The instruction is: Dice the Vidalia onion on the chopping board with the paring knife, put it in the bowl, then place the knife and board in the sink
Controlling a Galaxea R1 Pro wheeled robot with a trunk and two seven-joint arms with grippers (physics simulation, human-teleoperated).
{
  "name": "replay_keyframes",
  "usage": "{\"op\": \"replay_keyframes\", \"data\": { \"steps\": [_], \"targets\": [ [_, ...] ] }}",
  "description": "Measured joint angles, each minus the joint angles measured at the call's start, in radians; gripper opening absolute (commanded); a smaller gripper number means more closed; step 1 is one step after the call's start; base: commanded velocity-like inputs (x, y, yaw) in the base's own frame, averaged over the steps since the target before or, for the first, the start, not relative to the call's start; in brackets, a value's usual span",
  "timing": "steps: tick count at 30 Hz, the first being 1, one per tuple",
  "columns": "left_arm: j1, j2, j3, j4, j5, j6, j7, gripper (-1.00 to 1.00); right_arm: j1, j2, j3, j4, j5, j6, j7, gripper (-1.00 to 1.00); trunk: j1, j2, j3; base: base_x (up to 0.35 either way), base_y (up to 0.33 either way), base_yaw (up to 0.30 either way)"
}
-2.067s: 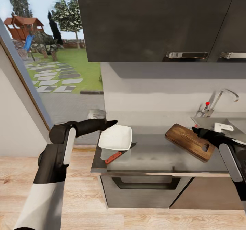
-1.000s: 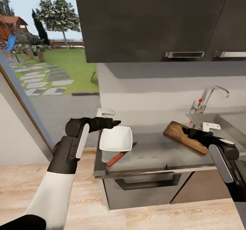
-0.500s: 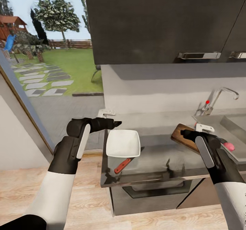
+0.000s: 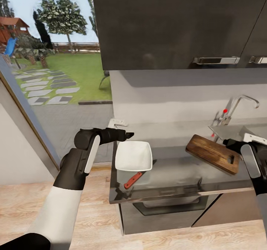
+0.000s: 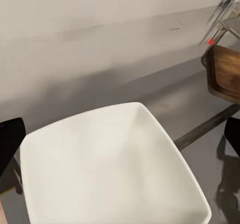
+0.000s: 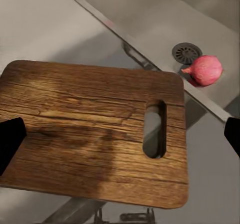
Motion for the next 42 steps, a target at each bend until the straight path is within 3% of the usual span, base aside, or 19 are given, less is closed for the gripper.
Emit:
{"op": "replay_keyframes", "data": {
  "steps": [4, 8, 16, 30, 36, 42],
  "targets": [
    [0.000, 0.000, 0.000, 0.000, 0.000, 0.000, 0.000, 1.00, 0.000, -0.011, -0.047, -0.001, -0.002, 0.001, 0.108, 1.00, 0.000, 0.000, 0.000, 0.000, 0.000, 0.000],
    [0.000, 0.000, 0.000, 0.000, 0.001, 0.000, 0.000, 1.00, 0.000, -0.019, -0.057, -0.002, -0.002, 0.004, 0.146, 1.00, 0.000, 0.000, 0.000, 0.000, 0.000, -0.001],
    [0.000, 0.000, 0.000, 0.000, 0.001, 0.000, 0.000, 1.00, 0.000, -0.058, -0.056, -0.003, -0.001, 0.008, 0.156, 1.00, 0.000, 0.000, 0.001, 0.000, 0.000, -0.155],
    [0.000, 0.001, 0.000, -0.001, 0.000, 0.000, 0.000, 1.00, 0.000, -0.075, -0.057, 0.053, 0.006, 0.011, 0.155, 1.00, 0.000, 0.000, 0.001, 0.000, 0.000, -0.019],
    [0.000, 0.001, -0.001, -0.001, 0.000, 0.000, 0.000, 1.00, 0.000, -0.076, -0.011, 0.074, 0.006, 0.128, 0.156, 1.00, 0.000, 0.000, 0.001, 0.000, 0.000, 0.000],
    [0.000, 0.001, -0.002, -0.001, 0.000, 0.000, 0.000, 1.00, 0.000, -0.076, -0.006, 0.108, 0.007, 0.180, 0.156, 1.00, 0.000, 0.000, 0.001, 0.000, 0.000, 0.000]
  ]
}}
